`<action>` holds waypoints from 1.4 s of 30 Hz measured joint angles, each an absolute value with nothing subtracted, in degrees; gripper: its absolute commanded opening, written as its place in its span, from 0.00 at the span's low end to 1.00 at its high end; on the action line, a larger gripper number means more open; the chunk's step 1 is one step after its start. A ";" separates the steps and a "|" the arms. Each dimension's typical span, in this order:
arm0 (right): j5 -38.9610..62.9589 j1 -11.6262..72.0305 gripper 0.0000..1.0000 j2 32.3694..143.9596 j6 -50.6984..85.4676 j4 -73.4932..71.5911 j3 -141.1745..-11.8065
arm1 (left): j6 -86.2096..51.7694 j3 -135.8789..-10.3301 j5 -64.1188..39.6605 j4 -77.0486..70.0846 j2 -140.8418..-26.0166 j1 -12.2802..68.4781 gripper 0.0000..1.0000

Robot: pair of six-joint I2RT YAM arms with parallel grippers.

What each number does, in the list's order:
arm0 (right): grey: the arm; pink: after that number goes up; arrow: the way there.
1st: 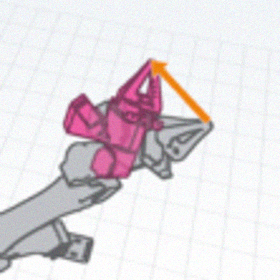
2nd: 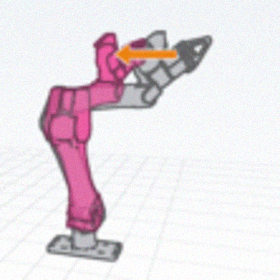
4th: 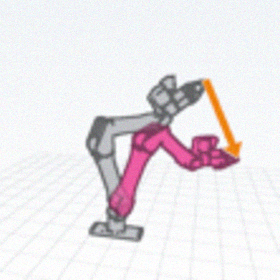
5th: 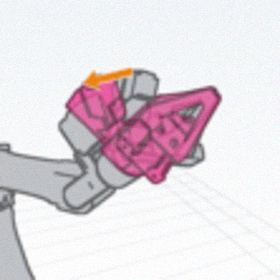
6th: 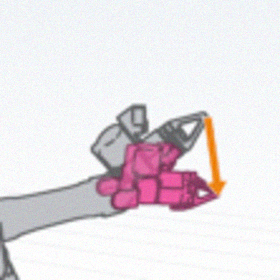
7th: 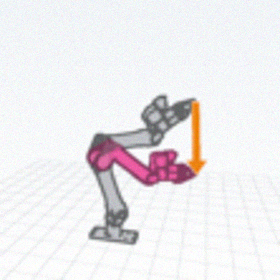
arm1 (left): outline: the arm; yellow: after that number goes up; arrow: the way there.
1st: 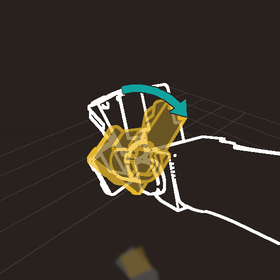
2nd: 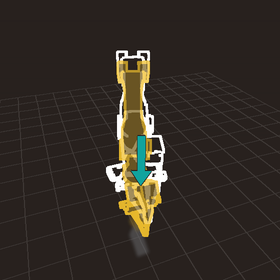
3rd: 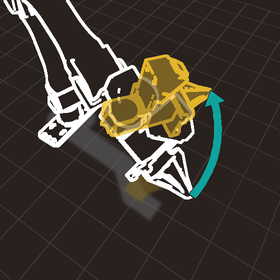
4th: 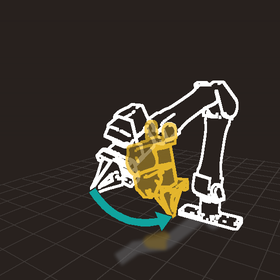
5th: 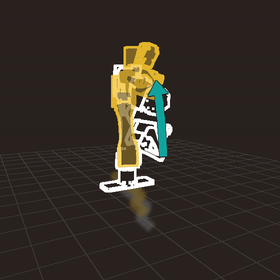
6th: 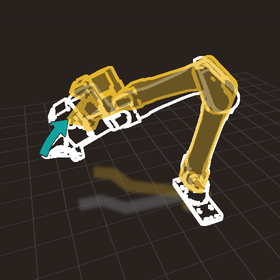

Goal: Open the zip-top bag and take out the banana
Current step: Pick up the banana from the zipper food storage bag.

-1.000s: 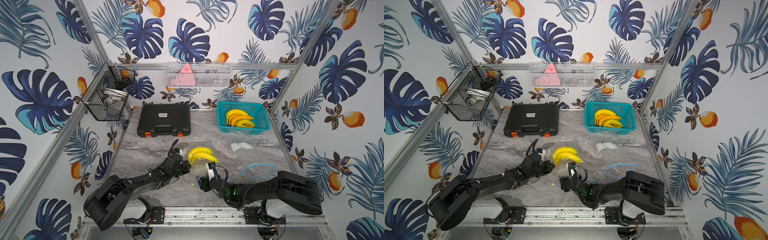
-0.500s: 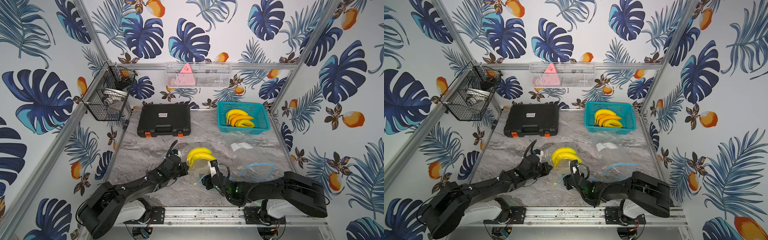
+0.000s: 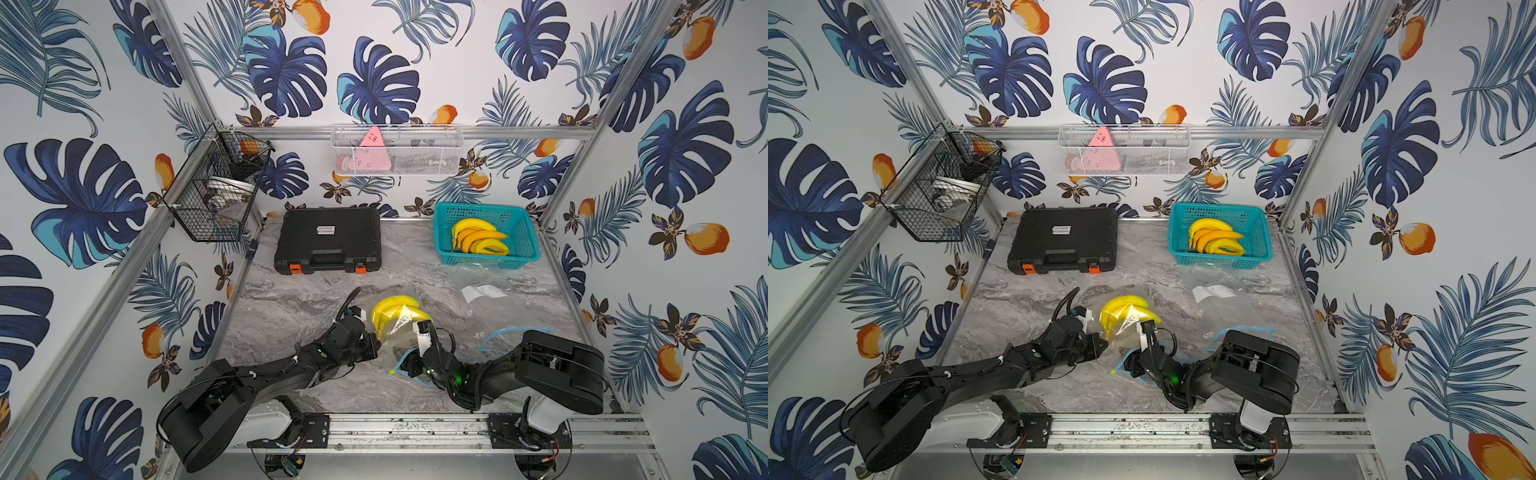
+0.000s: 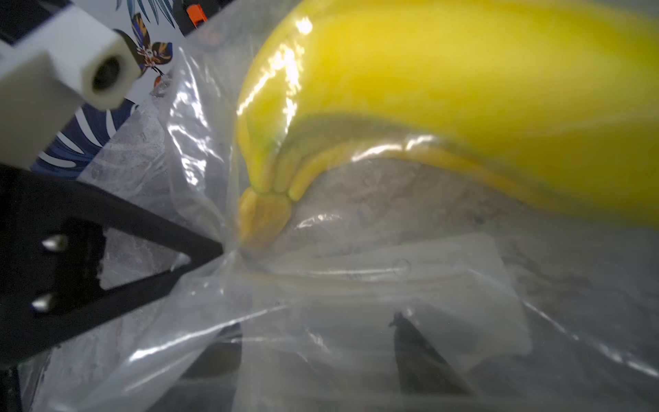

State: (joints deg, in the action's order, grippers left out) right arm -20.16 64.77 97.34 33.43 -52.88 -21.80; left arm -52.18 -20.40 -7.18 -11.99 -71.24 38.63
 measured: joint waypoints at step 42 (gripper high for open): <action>-14.44 59.68 0.68 76.40 29.08 -37.45 -17.08 | -28.84 -37.85 -1.52 -11.51 -85.84 23.24 0.24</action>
State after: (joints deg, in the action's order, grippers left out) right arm -14.44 59.68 76.40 29.08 -37.45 -17.08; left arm -28.84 -37.85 -1.52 -11.51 -85.84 23.24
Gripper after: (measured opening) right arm 0.681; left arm 0.291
